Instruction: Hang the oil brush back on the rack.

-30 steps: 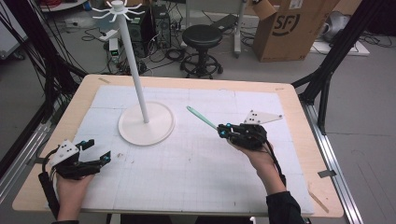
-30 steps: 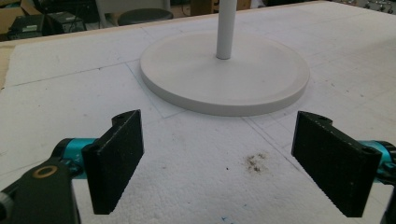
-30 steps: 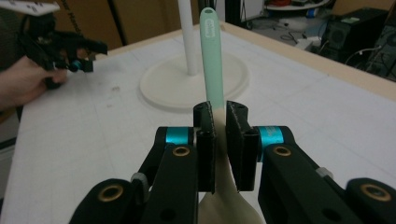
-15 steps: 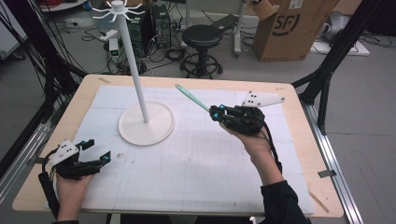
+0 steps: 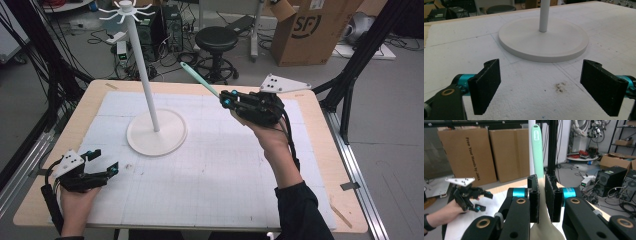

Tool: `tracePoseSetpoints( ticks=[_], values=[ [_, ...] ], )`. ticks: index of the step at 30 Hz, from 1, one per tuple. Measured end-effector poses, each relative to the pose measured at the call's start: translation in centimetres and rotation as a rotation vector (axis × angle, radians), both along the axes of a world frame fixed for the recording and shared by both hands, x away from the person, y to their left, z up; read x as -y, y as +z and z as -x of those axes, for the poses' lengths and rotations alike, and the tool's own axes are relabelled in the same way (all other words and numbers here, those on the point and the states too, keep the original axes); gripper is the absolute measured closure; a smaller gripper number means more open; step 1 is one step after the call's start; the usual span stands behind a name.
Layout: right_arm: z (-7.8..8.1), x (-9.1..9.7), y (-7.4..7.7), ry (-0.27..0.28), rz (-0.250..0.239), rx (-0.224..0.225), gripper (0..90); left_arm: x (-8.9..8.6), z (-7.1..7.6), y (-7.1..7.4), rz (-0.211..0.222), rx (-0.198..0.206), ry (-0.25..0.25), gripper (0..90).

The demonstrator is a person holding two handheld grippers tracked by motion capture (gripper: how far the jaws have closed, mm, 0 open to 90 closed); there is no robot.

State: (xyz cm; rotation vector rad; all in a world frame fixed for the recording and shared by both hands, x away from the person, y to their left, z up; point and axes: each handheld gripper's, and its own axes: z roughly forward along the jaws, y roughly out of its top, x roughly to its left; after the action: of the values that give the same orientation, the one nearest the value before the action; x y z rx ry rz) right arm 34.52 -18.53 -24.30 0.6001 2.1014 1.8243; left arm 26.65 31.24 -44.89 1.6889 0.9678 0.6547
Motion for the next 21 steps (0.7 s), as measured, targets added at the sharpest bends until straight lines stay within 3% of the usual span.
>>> tracePoseSetpoints(
  ticks=[21],
  values=[
    [-0.9, -2.6, 4.9, -0.014, -0.023, 0.056, 83.0, 0.0, 0.0, 0.0, 0.003, -0.001, -0.004, 17.4]
  ],
)
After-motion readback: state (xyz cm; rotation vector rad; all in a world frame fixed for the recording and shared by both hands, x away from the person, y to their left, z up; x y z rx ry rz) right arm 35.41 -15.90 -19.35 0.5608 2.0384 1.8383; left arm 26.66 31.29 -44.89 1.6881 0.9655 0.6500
